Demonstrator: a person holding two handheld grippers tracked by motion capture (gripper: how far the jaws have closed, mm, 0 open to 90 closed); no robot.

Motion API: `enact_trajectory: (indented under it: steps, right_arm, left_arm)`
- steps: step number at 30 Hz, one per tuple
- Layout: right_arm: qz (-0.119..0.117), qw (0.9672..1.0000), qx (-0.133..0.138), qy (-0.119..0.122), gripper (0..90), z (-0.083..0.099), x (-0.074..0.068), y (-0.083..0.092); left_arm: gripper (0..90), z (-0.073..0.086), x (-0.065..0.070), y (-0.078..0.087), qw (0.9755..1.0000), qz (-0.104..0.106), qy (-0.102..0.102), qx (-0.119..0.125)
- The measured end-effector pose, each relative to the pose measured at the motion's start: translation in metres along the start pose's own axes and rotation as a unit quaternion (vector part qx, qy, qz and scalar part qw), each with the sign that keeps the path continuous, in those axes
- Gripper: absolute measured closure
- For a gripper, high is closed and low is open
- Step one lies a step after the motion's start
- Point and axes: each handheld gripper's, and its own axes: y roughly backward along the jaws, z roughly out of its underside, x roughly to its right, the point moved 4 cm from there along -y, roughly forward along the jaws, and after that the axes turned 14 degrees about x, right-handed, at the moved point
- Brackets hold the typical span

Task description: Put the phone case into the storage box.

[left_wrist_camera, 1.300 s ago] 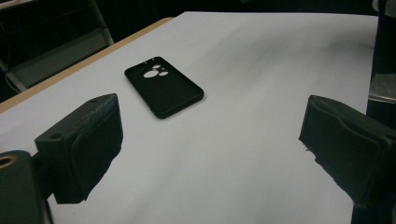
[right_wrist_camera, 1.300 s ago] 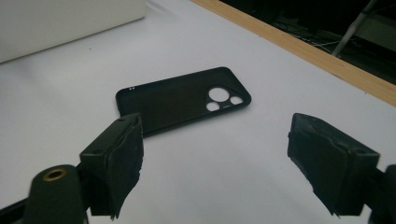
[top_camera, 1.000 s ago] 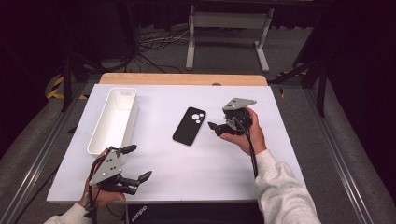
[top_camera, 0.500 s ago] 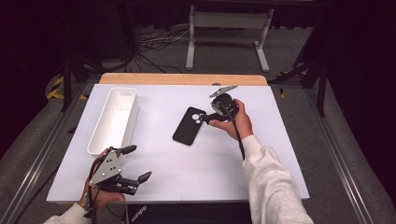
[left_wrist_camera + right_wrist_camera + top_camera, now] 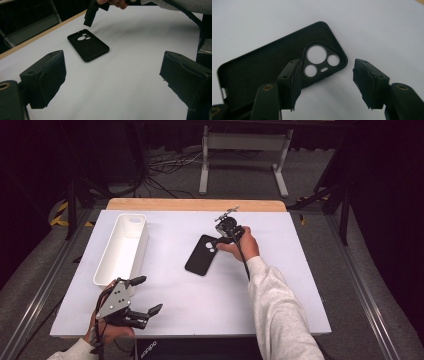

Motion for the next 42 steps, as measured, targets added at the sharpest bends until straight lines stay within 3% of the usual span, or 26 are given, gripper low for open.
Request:
enact_trajectory:
  steps: [9,11,12,14,19,27,35,42]
  right_arm:
    - [0.010,0.9994,-0.024,-0.022,52.5,0.000,0.012,-0.025]
    - [0.012,0.9993,-0.025,-0.025,54.0,0.000,0.012,-0.026]
    - [0.012,0.9989,-0.023,-0.039,60.0,0.000,0.016,-0.029]
    - [0.008,0.9989,-0.017,-0.044,62.9,-0.001,0.017,-0.030]
    - [0.020,0.9977,-0.031,-0.058,58.7,0.000,0.023,-0.033]
    - [0.005,0.9959,-0.044,-0.078,62.0,0.006,0.026,-0.039]
    - [0.026,0.9965,-0.047,-0.064,73.7,0.005,0.023,-0.042]
    - [0.038,0.9959,-0.038,-0.073,80.9,0.006,0.024,-0.042]
  left_arm:
    - [7.8,0.001,0.001,0.002,1.0000,-0.002,0.003,0.003]
    - [7.8,0.001,0.002,0.002,1.0000,-0.001,0.001,0.001]
    - [7.8,0.001,0.003,0.003,1.0000,0.000,0.000,0.000]
    - [7.8,0.001,0.003,0.004,1.0000,0.001,0.003,-0.002]
    - [7.8,0.002,0.002,0.005,1.0000,0.000,0.007,-0.003]
    - [7.8,0.004,0.003,0.006,0.9999,-0.003,0.011,-0.006]
    - [7.5,0.006,0.002,0.006,0.9998,0.003,0.017,-0.009]
    - [7.3,0.008,0.003,0.004,0.9997,0.005,0.018,-0.015]
